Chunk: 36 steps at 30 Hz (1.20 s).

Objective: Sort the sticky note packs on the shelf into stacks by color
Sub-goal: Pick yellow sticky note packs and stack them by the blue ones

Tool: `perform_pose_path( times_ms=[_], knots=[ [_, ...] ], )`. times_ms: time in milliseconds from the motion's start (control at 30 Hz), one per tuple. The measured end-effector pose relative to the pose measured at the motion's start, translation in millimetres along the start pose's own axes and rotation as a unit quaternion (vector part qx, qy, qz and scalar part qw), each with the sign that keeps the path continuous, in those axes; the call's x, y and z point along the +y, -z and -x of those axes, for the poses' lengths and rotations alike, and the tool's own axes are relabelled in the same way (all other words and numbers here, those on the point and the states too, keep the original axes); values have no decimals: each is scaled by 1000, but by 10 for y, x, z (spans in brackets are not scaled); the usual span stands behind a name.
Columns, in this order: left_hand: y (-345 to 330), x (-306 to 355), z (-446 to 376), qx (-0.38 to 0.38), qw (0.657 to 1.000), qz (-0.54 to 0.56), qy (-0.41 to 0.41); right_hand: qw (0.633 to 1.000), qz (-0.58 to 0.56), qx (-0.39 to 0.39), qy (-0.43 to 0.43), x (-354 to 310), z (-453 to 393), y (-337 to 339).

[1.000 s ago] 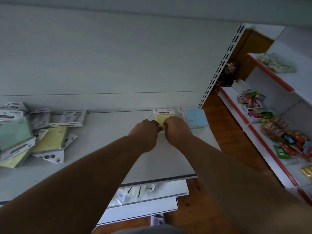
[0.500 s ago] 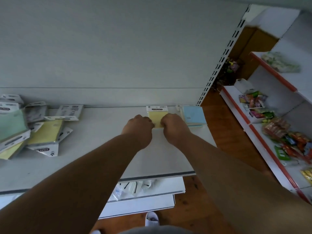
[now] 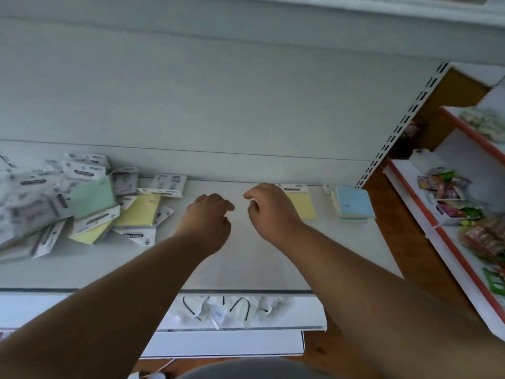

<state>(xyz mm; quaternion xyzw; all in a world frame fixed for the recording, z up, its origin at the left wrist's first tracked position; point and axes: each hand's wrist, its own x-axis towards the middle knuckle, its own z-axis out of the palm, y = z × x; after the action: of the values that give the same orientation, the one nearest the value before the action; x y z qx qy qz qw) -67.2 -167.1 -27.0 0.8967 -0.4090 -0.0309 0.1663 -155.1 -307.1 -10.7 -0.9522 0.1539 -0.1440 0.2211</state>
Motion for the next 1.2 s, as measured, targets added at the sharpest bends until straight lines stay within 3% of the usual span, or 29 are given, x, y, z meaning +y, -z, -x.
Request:
perform_pose_path(
  times_ms=[133, 267, 433, 567, 700, 767, 933, 1067, 1133, 1200],
  knots=[
    [321, -638, 290, 33, 999, -8, 32, 999, -23, -21, 9, -703, -180, -473],
    [645, -1370, 534, 52, 996, 30, 59, 996, -46, -29, -69, -1415, -383, -1005],
    [708, -1873, 544, -42, 996, 62, 58, 973, 11, -59, -223, -1801, -597, -1463],
    [703, -1938, 524, -62, 993, 91, 30, 932, -132, -37, -335, -1853, -709, -1459],
    [672, -1968, 485, -7, 989, 142, 33, 913, -204, 39, -352, -1881, -658, -1235],
    [691, -1897, 449, 11, 981, 184, 54, 884, -298, 63, -356, -1840, -556, -1067],
    [776, -1479, 312, -40, 901, 410, 138, 839, -441, 71, -310, -1596, -290, -733],
    [681, -1166, 94, -75, 820, 542, 169, 858, -434, 24, -274, -1261, -124, -402],
    [624, -938, -39, -119, 827, 529, 150, 873, -402, -1, -277, -991, -49, -234],
    [547, -633, -150, -111, 820, 537, 162, 869, -386, 26, -309, -669, 6, -90]
  ],
)
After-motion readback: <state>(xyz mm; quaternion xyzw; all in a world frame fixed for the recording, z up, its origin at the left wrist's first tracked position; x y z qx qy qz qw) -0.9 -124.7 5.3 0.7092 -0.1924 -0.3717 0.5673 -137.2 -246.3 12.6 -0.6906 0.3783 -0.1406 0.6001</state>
